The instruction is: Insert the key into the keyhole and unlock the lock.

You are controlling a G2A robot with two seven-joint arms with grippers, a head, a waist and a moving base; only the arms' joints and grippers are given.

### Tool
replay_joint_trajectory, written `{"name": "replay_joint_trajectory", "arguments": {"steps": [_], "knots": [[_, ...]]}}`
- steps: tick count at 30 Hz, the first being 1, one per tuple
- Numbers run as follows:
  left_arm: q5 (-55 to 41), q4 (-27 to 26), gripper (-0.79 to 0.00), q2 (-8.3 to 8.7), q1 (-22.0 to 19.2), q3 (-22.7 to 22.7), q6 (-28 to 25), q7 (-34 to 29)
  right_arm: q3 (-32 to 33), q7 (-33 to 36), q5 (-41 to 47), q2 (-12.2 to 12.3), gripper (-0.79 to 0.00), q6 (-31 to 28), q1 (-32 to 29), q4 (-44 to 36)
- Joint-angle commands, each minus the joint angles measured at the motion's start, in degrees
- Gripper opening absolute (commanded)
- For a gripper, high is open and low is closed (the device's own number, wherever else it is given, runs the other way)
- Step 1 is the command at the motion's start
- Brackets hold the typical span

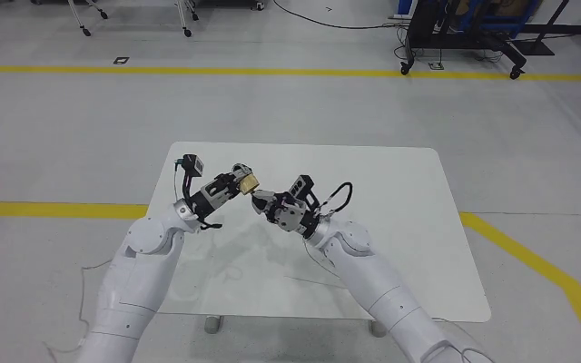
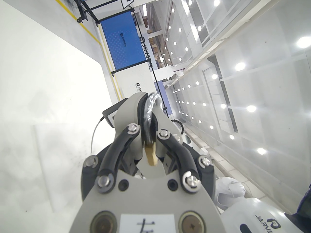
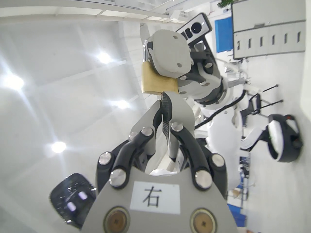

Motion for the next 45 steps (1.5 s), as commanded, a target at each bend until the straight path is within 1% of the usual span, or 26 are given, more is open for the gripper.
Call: {"name": "replay_joint_trajectory", "arguments": {"steps": [1, 4, 8, 11, 14, 16, 17, 18, 19, 20, 21, 24, 25, 26, 28, 31, 33, 36, 38, 39, 41, 44, 45], "knots": [[0.01, -0.41, -0.785, 0.02, 0.35, -0.05, -1.28, -0.1, 0.42, 3.92, 3.8, -0.07, -0.785, 2.88, 0.69, 1.63], [-0.19, -0.83, -0.785, 0.06, 0.85, -0.3, -3.3, -0.33, 0.67, 8.59, 8.82, -0.33, -0.785, 7.4, 1.74, 4.26], [-0.72, -1.02, -0.785, 0.14, 1.24, -0.65, -4.57, -0.63, 0.38, 13.01, 11.88, -0.65, -0.785, 11.4, 3.47, 7.4], [-1.01, -1.07, -0.785, 0.17, 1.42, -0.8, -5.34, -0.71, 0.03, 15.09, 12.93, -0.9, -0.785, 12.89, 4.5, 9.28], [-1.04, -1.14, -0.785, 0.19, 1.57, -0.9, -6.13, -0.57, -0.15, 15.14, 12.69, -1.07, -0.785, 12.27, 5.32, 10.65], [-1.16, -1.19, -0.785, 0.2, 1.68, -0.92, -6.31, -0.44, -0.45, 14.27, 11.62, -1.19, -0.486, 10.83, 5.61, 10.89], [-1.21, -1.24, -0.785, 0.2, 1.73, -0.92, -6.36, -0.37, -0.67, 14.13, 11.09, -1.24, -0.428, 10.3, 5.69, 10.83], [-1.32, -1.22, -0.785, 0.19, 1.8, -0.93, -6.29, -0.14, -0.82, 13.86, 10.41, -1.26, -0.394, 9.68, 5.75, 10.82], [-1.31, -1.29, -0.785, 0.19, 1.83, -0.9, -6.23, 0.05, -0.87, 13.41, 9.69, -1.26, -0.299, 8.76, 5.78, 10.75], [-1.27, -1.33, -0.785, 0.18, 1.87, -0.87, -6.12, 0.26, -0.92, 13.13, 9.19, -1.26, -0.225, 8.05, 5.7, 10.54], [-1.31, -1.36, -0.785, 0.17, 1.9, -0.86, -5.97, 0.54, -0.87, 13.01, 8.61, -1.22, -0.197, 7.28, 5.62, 10.23], [-1.14, -1.39, -0.785, 0.15, 1.95, -0.86, -5.44, 1.6, 0.38, 11.93, 3.84, -0.52, -0.018, 0.8, 4.86, 8.57], [-0.37, -1.41, -0.785, 0.16, 1.92, -0.91, -5.01, 2.43, 1.2, 11.85, 1.54, -0.02, 0.0, -1.58, 3.93, 6.98], [0.12, -1.54, -0.785, 0.16, 1.93, -0.83, -4.9, 2.74, 1.76, 11.88, 0.41, 0.3, 0.0, -2.4, 3.39, 6.16], [2.33, -2.04, -0.785, 0.17, 2.05, -0.39, -4.65, 3.55, 4.66, 10.49, -2.64, 1.42, 0.0, -6.04, 1.25, 2.99], [7.56, -2.88, -0.785, 0.18, 2.21, 0.78, -3.44, 5.26, 11.16, 7.05, -5.38, 3.35, 0.0, -10.45, -3.92, -3.91], [11.56, -3.09, -0.785, 0.17, 1.82, 2.42, -0.52, 4.8, 15.82, 2.51, -7.96, 4.54, 0.0, -12.48, -8.24, -9.65], [17.78, -3.09, -0.785, -0.03, 0.46, 5.89, 4.04, 3.58, 21.53, -2.77, -10.59, 5.85, 0.0, -12.4, -14.9, -19.41], [22.19, -2.76, -0.785, -0.26, -0.62, 8.84, 7.09, 2.28, 23.85, -6.36, -12.94, 6.33, 0.0, -12.42, -18.38, -24.15], [24.23, -2.48, -0.785, -0.39, -1.49, 10.31, 8.89, 1.18, 23.85, -6.36, -12.94, 6.33, 0.0, -12.42, -18.38, -24.15], [27.96, -1.73, -0.785, -0.76, -2.71, 13.06, 11.22, 1.11, 23.85, -6.36, -12.94, 6.33, 0.0, -12.42, -18.38, -24.15], [30.79, -0.64, -0.785, -1.56, -4.75, 17.03, 15.39, 0.56, 23.85, -6.36, -12.94, 6.33, 0.0, -12.42, -18.38, -24.15], [32.07, 0.07, -0.785, -1.82, -5.61, 18.45, 17.64, -0.33, 23.85, -6.36, -12.94, 6.33, 0.0, -12.42, -18.38, -24.15]]}}
